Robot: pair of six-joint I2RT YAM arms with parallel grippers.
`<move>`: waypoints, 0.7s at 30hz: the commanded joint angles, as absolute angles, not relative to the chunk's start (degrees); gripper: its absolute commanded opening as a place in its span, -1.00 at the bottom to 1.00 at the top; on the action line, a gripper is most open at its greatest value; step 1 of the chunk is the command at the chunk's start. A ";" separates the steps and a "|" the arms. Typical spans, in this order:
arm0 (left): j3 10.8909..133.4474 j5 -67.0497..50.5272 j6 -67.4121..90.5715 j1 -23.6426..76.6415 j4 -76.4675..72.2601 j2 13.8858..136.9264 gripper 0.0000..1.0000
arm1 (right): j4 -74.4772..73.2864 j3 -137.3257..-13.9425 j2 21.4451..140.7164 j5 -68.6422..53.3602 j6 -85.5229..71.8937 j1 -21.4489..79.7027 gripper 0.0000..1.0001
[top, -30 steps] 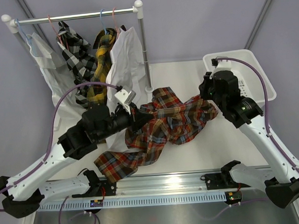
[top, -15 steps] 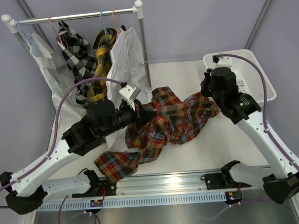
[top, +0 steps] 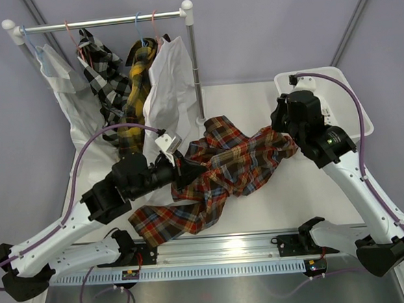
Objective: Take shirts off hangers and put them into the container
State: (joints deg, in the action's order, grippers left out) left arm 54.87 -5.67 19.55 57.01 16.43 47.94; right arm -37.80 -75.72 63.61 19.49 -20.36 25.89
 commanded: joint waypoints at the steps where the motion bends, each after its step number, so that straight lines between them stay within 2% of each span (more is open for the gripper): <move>1: 55.45 -8.44 19.43 57.48 20.39 45.88 -1.00 | -34.64 -78.40 63.28 29.09 -20.83 24.52 -1.00; 8: 60.99 -10.37 18.90 58.44 19.95 50.09 -1.00 | -33.05 -76.99 64.86 27.34 -22.41 24.61 -1.00; 11: 61.00 -9.50 20.12 59.06 19.95 51.85 -0.98 | -34.62 -80.14 67.05 27.33 -23.03 24.52 -1.00; 17: 62.58 -1.42 20.48 59.15 20.13 53.43 -0.83 | -35.68 -86.82 71.00 29.18 -22.32 24.52 -1.00; 21: 63.98 5.09 18.20 59.15 20.13 55.37 -0.82 | -36.39 -90.43 72.95 28.48 -22.67 24.52 -1.00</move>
State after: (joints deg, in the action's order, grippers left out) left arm 61.17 -0.12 19.55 58.63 18.20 54.50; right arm -39.88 -85.14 72.66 23.53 -21.43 25.82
